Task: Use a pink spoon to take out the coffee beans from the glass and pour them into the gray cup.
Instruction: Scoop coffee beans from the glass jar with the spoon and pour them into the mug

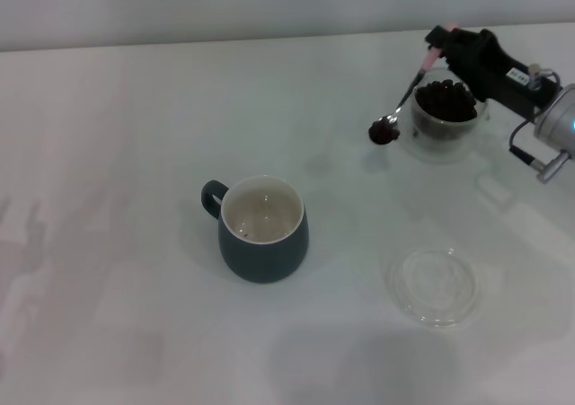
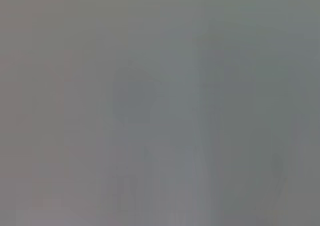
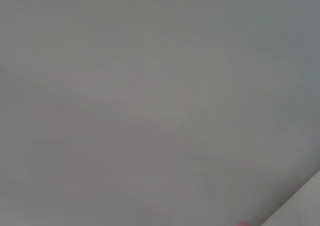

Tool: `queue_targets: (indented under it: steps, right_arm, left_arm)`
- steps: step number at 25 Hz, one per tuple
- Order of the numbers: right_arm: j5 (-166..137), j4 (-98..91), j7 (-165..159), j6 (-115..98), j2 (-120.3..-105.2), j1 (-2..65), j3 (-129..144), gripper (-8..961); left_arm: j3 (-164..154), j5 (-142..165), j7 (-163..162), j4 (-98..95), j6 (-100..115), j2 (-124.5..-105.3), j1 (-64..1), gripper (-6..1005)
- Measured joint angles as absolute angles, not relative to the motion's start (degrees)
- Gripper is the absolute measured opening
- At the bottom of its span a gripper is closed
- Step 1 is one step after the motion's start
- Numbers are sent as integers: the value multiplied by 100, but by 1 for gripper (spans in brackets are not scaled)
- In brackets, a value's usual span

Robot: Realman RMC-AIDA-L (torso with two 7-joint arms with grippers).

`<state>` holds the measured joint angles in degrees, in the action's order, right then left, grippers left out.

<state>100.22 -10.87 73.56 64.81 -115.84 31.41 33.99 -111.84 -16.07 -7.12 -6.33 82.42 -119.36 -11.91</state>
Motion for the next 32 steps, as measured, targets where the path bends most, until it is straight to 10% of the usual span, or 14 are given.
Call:
queue_targets:
  steps: [32]
  right_arm:
    - [9751, 640, 8984, 7069, -11618, 4379, 3632, 146]
  left_arm:
    - [-11285, -1624, -721, -571, 8222, -11927, -1070, 370]
